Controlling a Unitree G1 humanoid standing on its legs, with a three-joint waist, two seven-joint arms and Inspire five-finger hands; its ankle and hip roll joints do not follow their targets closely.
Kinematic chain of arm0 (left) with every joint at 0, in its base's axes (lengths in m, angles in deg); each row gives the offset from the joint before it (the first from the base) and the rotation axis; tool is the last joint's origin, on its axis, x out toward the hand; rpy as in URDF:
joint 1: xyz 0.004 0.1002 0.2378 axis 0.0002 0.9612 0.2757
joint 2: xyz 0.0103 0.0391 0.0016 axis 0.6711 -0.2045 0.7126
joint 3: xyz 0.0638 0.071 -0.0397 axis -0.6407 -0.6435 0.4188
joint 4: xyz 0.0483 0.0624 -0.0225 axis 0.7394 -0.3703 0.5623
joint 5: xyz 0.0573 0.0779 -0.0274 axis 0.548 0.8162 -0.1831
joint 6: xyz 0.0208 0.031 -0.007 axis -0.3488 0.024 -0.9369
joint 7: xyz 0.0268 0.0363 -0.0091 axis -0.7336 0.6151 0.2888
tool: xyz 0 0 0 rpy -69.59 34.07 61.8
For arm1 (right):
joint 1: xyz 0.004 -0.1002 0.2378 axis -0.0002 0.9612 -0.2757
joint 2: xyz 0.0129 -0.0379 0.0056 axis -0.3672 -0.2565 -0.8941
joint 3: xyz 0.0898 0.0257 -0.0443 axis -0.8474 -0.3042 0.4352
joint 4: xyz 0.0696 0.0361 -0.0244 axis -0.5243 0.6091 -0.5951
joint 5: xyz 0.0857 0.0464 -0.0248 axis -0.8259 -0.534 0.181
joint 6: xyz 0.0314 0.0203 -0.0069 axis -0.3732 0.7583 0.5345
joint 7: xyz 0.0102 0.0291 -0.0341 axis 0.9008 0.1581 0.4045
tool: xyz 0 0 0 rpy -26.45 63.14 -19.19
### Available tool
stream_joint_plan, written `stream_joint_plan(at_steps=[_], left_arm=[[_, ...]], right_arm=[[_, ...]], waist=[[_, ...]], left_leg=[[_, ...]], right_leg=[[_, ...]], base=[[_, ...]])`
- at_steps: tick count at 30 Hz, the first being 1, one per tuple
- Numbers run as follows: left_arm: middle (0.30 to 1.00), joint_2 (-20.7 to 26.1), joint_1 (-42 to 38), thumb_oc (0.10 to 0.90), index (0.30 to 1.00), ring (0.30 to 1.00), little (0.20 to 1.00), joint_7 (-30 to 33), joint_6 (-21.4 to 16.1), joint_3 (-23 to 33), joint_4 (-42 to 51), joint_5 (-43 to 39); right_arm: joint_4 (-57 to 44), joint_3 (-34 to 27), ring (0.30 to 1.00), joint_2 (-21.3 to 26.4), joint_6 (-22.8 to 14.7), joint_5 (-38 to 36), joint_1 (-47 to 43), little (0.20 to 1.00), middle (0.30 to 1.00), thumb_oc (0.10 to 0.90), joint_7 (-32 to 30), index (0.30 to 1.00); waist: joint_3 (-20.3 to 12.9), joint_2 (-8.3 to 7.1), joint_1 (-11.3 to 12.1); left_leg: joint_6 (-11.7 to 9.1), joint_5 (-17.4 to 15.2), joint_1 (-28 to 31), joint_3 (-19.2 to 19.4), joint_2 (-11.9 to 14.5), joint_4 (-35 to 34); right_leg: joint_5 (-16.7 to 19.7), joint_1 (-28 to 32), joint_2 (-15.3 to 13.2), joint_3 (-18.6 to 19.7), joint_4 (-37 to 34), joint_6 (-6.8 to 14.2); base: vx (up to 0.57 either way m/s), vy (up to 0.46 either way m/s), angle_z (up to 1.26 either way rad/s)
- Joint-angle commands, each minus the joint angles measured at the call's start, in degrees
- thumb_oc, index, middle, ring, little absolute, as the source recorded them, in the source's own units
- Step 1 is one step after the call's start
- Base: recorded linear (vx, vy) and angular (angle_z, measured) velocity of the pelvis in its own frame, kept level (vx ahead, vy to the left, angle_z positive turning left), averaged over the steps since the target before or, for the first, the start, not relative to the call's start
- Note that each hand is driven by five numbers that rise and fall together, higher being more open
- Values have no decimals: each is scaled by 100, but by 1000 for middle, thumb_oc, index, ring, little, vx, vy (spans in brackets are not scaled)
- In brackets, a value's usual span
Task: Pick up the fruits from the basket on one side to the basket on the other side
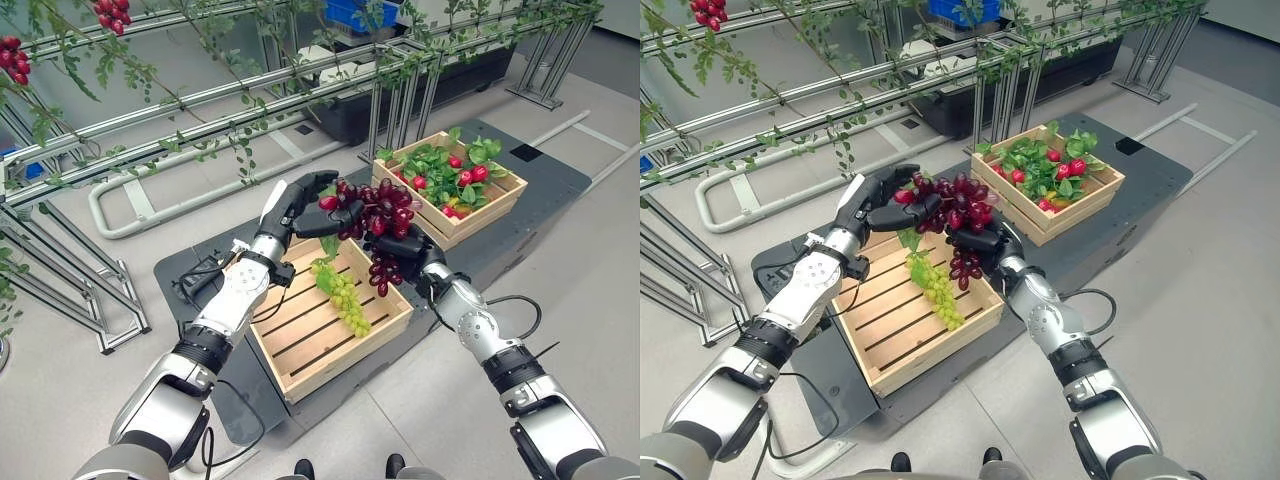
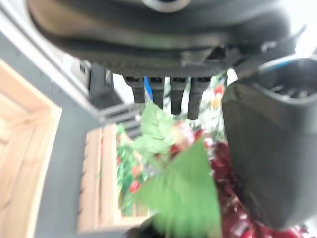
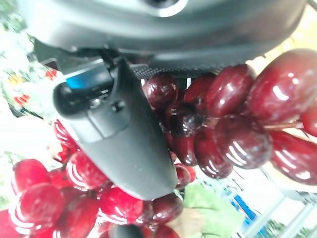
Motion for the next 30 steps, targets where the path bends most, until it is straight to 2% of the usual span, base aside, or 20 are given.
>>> stream_joint_plan(at_steps=[1, 4, 15, 19, 22, 24, 25, 27, 28, 30], left_arm=[[900, 176, -156, 800, 900, 900, 900, -479, -419, 224, -552, -559], [900, 170, -30, 800, 900, 900, 900, -892, -375, 113, -546, -695], [900, 114, 123, 800, 900, 900, 900, -1375, -444, 182, -602, -1278], [900, -30, 310, 800, 900, 900, 900, -1012, -560, 484, -617, -1612], [900, -193, 464, 800, 900, 900, 900, -523, -687, 695, -705, -1385], [900, -312, 529, 800, 900, 900, 900, 128, -719, 813, -824, -1176], [900, -331, 536, 800, 900, 900, 900, 203, -749, 828, -848, -1167], [900, -433, 635, 800, 900, 900, 900, 586, -881, 939, -894, -1120], [900, -501, 764, 800, 900, 900, 900, 920, -984, 1020, -851, -1059], [900, -549, 937, 800, 900, 900, 900, 1270, -1040, 1152, -783, -1064]], right_arm=[[-414, -831, 300, 151, -1167, -219, -358, 300, 300, 400, 89, 300], [-385, -922, 300, 209, -1175, -247, -337, 300, 300, 400, 130, 300], [-315, -1099, 300, 318, -1226, -343, -276, 300, 300, 400, 202, 300], [-326, -1187, 300, 334, -1257, -218, -173, 300, 300, 400, 184, 300], [-330, -1244, 300, 335, -1284, -170, -111, 300, 300, 400, 131, 300], [-374, -1247, 300, 325, -1272, -158, -103, 300, 300, 400, 17, 300], [-370, -1246, 300, 332, -1260, -166, -112, 300, 300, 400, 14, 300], [-310, -1201, 300, 388, -1223, -210, -154, 300, 300, 400, 103, 300], [-256, -1107, 300, 377, -1201, -207, -232, 300, 300, 400, 206, 300], [-157, -940, 300, 327, -1161, -250, -339, 300, 300, 400, 379, 300]], waist=[[-882, -1, -28], [-871, 18, -62], [-843, 36, -123], [-848, 15, -128], [-851, -22, -155], [-839, -68, -210], [-832, -80, -206], [-793, -178, -116], [-723, -258, -17], [-695, -274, 149]], left_leg=[[-123, -395, 73, 29, 23, 7], [-122, -393, 97, 70, 35, 7], [-144, -392, 119, 144, 76, 7], [-144, -393, 131, 165, 83, 7], [-130, -394, 155, 172, 75, 7], [-112, -431, 195, 216, 32, 99], [-109, -455, 175, 183, 8, 169], [-72, -677, -64, -292, -191, 720], [-8, -888, -266, -752, -422, 1160], [140, -1035, -423, -1515, -716, 1343]], right_leg=[[142, -97, 7, 165, 6, -47], [154, -95, 17, 211, 6, -46], [171, -113, 24, 267, 6, -51], [161, -107, 38, 279, 6, -64], [153, -108, 84, 343, 6, -94], [147, -116, 140, 471, 6, -141], [153, -115, 142, 504, 6, -148], [208, -127, 126, 785, 6, -193], [293, -172, 92, 1058, 21, -222], [299, -196, 119, 1428, 61, -241]], base=[[-3, -1, -16], [-2, -5, -11], [-5, -9, -6], [5, -24, -5], [-17, -15, -6], [-47, 23, -3], [-63, 60, -7], [-98, 90, -25], [-98, 94, -36], [-58, 142, -85]])
